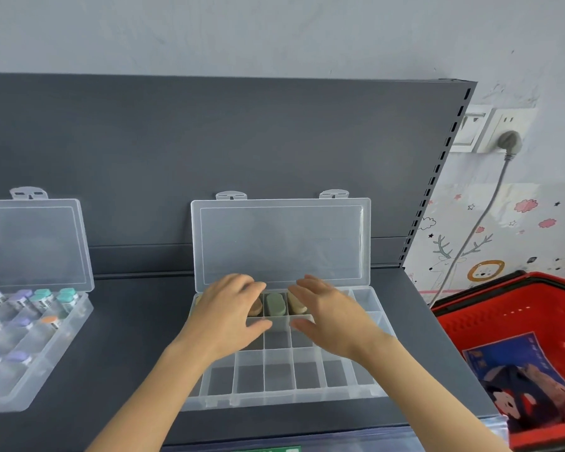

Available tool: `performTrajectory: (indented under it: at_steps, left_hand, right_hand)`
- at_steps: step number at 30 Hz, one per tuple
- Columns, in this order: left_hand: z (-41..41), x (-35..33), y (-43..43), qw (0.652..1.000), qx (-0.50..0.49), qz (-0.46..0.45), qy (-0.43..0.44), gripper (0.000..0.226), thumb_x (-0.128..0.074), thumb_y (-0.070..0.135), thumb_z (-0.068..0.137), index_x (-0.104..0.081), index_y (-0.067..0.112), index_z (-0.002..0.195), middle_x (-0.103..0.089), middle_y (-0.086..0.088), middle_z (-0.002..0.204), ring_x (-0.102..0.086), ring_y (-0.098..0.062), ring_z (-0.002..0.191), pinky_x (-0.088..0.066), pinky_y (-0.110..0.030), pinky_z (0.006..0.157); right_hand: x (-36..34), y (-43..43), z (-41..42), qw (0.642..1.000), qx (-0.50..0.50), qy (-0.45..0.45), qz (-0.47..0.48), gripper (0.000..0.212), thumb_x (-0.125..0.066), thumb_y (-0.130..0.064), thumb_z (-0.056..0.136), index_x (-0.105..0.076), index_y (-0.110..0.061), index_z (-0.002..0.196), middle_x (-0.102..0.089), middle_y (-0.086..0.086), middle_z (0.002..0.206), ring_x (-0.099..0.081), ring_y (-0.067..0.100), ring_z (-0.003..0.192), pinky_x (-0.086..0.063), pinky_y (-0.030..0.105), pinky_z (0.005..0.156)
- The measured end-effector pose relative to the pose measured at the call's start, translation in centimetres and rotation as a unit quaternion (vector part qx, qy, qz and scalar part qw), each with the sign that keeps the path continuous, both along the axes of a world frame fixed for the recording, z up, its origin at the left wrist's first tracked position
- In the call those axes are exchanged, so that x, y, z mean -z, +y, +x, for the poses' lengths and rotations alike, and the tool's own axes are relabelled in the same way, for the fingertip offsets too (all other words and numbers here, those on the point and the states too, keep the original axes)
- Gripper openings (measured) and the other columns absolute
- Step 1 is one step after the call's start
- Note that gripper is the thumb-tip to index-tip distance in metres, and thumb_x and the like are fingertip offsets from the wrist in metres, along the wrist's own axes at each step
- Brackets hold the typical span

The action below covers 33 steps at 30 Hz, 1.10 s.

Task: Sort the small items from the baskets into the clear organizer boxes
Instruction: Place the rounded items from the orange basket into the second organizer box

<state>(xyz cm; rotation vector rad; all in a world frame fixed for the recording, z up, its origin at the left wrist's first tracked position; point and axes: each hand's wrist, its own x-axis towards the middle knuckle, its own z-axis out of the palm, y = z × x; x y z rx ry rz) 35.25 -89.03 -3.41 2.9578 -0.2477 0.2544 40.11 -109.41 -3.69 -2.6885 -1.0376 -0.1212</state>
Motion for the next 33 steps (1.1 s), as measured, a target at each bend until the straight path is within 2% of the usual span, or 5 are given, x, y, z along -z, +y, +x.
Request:
performTrajectory:
  at_steps: [5,8,13,29,33]
  left_hand:
    - [-2.2,-0.2,1.7,0.997,-0.043,0.05,-0.033,0.065,-0.055,0.061,0.081,-0.05,0.022,0.133,-0.052,0.001,0.134,-0.042,-0.022,0.131,-0.026,-0.046,0.111]
    - [-4.2,-0.2,2.5,0.995,-0.094,0.008,-0.03,0.065,-0.052,0.059,0.083,-0.046,0.022,0.137,-0.044,0.002,0.142,-0.033,-0.021,0.137,-0.015,-0.044,0.115]
    - [-8.4,0.2,3.8,0.981,-0.184,-0.039,-0.047,0.065,-0.056,0.054,0.086,-0.042,0.023,0.141,-0.037,0.003,0.148,-0.025,-0.018,0.141,-0.008,-0.034,0.112]
    - [-23.4,-0.9,15.2,0.947,-0.318,0.019,-0.041,0.075,-0.036,0.069,0.079,-0.054,0.018,0.13,-0.052,-0.007,0.133,-0.047,-0.029,0.125,-0.04,-0.046,0.103]
    - [-28.5,-0.5,19.7,0.941,-0.337,0.021,-0.038,0.074,-0.039,0.068,0.08,-0.054,0.017,0.131,-0.052,-0.003,0.133,-0.043,-0.025,0.129,-0.038,-0.049,0.106]
  right_hand:
    - [0.3,1.8,-0.3,0.994,-0.049,-0.092,-0.028,0.057,-0.075,-0.044,0.074,-0.062,-0.011,0.118,-0.061,0.014,0.124,-0.052,0.033,0.124,-0.037,0.042,0.104]
    - [0.2,3.0,-0.7,0.996,-0.08,-0.047,0.007,0.052,-0.058,-0.045,0.088,-0.053,-0.016,0.13,-0.046,0.01,0.143,-0.034,0.029,0.138,-0.018,0.038,0.114]
    - [0.2,5.2,-1.2,0.992,-0.124,0.007,0.038,0.049,-0.044,-0.048,0.095,-0.042,-0.025,0.138,-0.033,-0.001,0.152,-0.021,0.02,0.144,-0.022,0.037,0.115]
    - [-1.7,20.5,-12.1,0.96,-0.279,-0.026,-0.007,0.086,-0.016,-0.07,0.079,-0.039,-0.017,0.143,-0.034,0.009,0.151,-0.02,0.026,0.144,-0.005,0.036,0.116]
    - [-2.1,25.5,-16.9,0.951,-0.307,-0.025,0.003,0.065,-0.041,-0.06,0.089,-0.044,-0.016,0.138,-0.04,0.01,0.147,-0.027,0.029,0.141,-0.009,0.033,0.114]
